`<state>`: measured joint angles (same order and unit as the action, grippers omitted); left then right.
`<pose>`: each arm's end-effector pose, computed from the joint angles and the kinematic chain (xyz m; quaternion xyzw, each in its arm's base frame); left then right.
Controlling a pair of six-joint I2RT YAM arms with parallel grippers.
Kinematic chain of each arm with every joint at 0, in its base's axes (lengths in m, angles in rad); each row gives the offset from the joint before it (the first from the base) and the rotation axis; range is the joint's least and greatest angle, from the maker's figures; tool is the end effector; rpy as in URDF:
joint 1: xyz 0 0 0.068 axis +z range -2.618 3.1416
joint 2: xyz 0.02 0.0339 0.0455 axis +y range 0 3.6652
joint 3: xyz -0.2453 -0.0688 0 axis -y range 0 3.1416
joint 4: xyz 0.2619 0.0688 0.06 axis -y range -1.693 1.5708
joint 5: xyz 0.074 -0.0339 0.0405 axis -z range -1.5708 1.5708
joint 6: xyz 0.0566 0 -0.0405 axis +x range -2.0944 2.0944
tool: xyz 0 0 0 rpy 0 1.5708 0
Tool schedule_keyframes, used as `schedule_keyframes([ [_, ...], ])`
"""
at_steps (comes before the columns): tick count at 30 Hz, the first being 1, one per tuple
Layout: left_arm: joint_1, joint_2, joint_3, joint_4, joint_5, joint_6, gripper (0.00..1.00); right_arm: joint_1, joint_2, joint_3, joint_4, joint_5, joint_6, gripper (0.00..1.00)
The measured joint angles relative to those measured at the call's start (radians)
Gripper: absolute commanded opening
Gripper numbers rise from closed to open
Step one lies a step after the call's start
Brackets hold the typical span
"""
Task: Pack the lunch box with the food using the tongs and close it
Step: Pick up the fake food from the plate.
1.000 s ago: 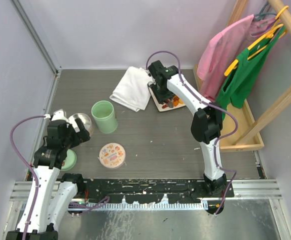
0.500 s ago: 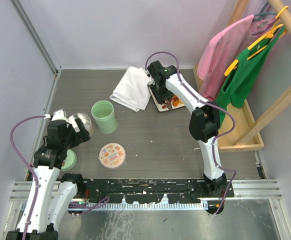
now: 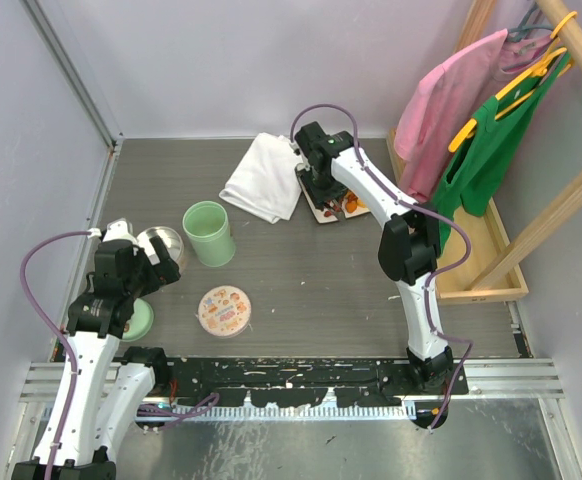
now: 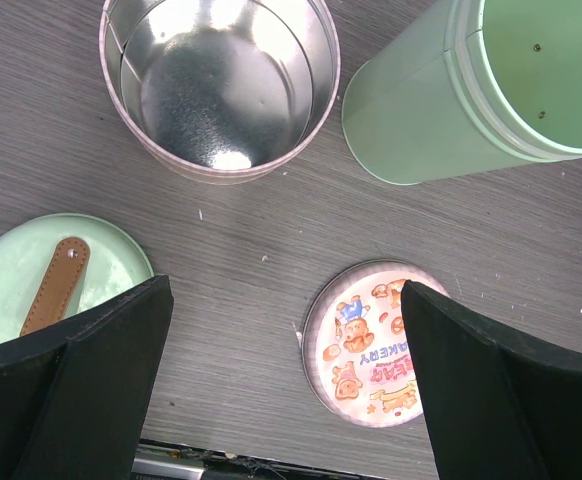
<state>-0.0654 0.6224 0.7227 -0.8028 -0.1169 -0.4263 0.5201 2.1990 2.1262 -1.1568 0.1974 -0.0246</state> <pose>0.1747 -0.0048 0.2583 -0.1867 0.8866 -0.0508 0.4202 0.4160 0.2255 0.2307 -0.2477 0.9490 -0.0527 0.1876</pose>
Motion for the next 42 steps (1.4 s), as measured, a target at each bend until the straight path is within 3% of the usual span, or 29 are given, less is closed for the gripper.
schedule_keyframes([
  [28,0.0,0.0,0.0,0.0,0.001,0.0,0.98,-0.02,-0.014,-0.047,0.001,-0.005,0.0,0.52],
  [42,0.0,-0.001,0.0,0.0,0.0,0.0,0.98,-0.02,-0.015,-0.049,0.013,0.015,0.0,0.33],
])
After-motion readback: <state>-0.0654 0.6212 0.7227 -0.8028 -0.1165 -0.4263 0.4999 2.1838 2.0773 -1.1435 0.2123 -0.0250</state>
